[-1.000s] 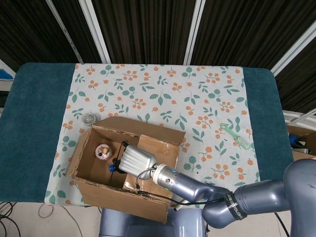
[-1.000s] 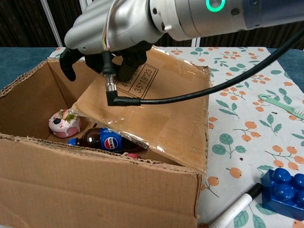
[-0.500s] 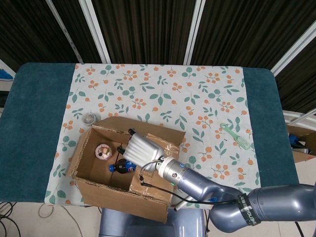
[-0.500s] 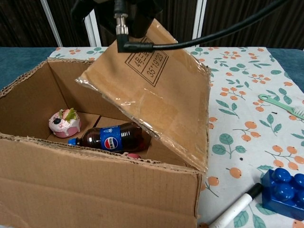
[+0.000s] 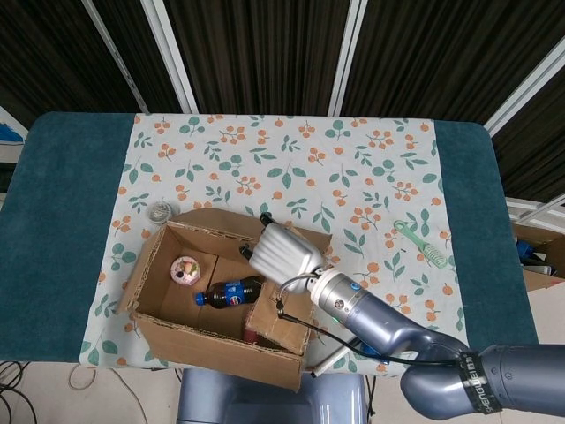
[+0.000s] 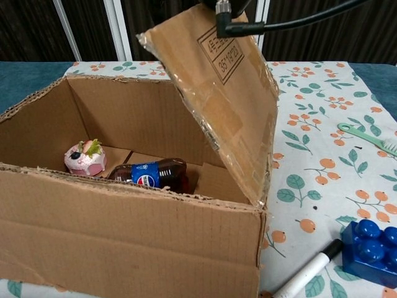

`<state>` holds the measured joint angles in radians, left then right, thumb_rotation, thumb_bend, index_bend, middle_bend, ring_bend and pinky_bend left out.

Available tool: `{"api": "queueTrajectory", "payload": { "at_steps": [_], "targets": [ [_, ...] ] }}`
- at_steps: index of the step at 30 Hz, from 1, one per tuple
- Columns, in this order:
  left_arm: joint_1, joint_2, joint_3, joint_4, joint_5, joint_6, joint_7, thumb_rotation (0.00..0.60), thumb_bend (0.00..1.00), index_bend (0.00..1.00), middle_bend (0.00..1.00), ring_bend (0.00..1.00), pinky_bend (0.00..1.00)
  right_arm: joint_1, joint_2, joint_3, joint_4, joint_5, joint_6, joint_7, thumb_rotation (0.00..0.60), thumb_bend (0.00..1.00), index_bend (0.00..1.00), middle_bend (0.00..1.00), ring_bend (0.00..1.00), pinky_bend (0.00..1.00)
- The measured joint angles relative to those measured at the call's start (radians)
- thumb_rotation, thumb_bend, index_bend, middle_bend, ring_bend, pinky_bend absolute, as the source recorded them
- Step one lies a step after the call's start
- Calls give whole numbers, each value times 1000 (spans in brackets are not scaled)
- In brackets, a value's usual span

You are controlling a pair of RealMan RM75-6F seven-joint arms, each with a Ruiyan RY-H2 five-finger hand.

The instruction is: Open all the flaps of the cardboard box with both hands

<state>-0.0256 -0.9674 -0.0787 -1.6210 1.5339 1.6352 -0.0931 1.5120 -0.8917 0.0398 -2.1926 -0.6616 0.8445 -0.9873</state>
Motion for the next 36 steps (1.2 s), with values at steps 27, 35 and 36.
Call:
{"api": "queueTrajectory", "payload": {
  "at_steps": [27, 35, 36],
  "targets": [
    [4, 0, 4, -8, 10, 6, 14, 600, 554, 138, 144, 0, 0, 21, 242, -46, -69, 81, -68, -20, 600, 606, 231, 225, 419, 232],
    [5, 3, 3, -9, 9, 7, 12, 600, 554, 138, 146, 0, 0, 2, 259, -74, -56, 84, -66, -45, 600, 502, 200, 210, 417, 232],
    [5, 3, 4, -9, 10, 7, 12, 600, 554, 138, 146, 0, 0, -1, 262, -79, -54, 84, -66, -53, 600, 483, 193, 210, 416, 232]
  ]
}}
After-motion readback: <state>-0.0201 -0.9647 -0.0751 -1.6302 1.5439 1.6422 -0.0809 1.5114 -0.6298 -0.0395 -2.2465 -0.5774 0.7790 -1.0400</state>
